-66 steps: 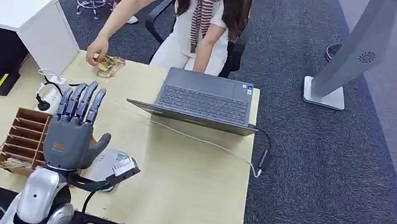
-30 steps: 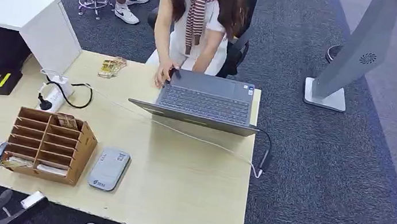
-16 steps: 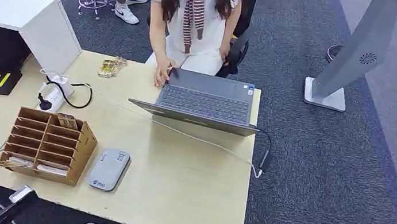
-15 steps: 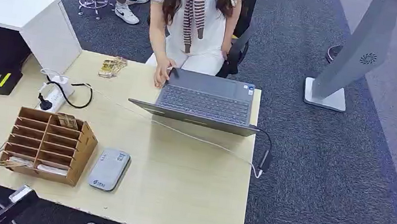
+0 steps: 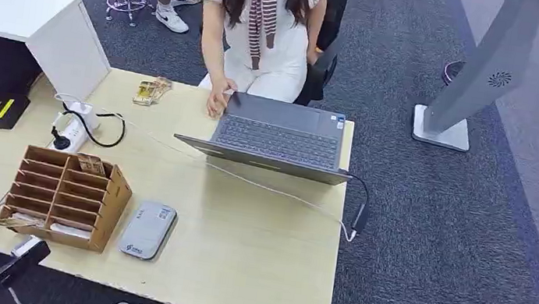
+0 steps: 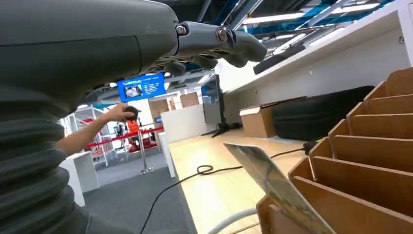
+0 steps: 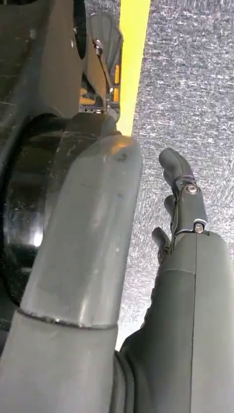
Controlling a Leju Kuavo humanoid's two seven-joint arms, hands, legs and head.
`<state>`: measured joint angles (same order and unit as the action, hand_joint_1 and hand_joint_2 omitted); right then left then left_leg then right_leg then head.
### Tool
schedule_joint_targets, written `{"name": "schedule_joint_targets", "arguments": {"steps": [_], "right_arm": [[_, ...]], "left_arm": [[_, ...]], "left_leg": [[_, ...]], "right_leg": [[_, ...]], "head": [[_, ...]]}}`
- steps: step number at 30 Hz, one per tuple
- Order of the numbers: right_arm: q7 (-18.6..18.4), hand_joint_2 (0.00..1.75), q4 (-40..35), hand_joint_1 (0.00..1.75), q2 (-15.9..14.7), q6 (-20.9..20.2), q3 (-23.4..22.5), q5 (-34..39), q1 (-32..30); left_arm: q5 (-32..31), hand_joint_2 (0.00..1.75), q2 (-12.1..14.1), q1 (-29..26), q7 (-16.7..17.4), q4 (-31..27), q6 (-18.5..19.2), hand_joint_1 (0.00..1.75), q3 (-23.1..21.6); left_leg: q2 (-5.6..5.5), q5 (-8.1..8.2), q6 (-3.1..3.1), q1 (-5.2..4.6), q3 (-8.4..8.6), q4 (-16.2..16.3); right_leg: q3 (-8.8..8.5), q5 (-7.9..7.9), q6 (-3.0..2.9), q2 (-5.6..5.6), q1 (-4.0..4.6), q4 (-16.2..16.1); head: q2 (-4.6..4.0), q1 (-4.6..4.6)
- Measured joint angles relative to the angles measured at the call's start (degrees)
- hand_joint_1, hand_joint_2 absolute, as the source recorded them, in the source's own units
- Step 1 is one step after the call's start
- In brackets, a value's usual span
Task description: Pass the card to the sensor for recognition and then transmit it.
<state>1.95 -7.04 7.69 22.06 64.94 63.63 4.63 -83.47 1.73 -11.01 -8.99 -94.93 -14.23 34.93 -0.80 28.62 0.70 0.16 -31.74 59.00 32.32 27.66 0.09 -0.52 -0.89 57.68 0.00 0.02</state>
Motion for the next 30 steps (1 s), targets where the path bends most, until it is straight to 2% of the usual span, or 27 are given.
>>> {"name": "schedule_joint_targets", "arguments": {"steps": [16,30], "right_arm": [[-0.52,0.0,0.0,0.0,0.0,-0.66,1.57,-0.68,0.26],[-0.48,0.0,0.0,0.0,0.0,-0.86,1.9,-0.68,0.3]], "left_arm": [[-0.66,1.75,3.02,3.12,6.47,1.22,1.68,0.0,-7.3],[-0.53,1.75,3.89,3.1,7.91,2.14,1.73,0.0,-10.17]], "left_leg": [[0.03,-0.01,-0.01,0.0,0.01,0.01],[0.03,-0.01,-0.01,0.0,0.0,0.01]], "right_leg": [[0.01,-0.02,-0.02,-0.04,0.0,0.0],[0.02,-0.02,-0.02,-0.04,0.0,0.0]], "head": [[0.0,0.0],[0.0,0.0]]}}
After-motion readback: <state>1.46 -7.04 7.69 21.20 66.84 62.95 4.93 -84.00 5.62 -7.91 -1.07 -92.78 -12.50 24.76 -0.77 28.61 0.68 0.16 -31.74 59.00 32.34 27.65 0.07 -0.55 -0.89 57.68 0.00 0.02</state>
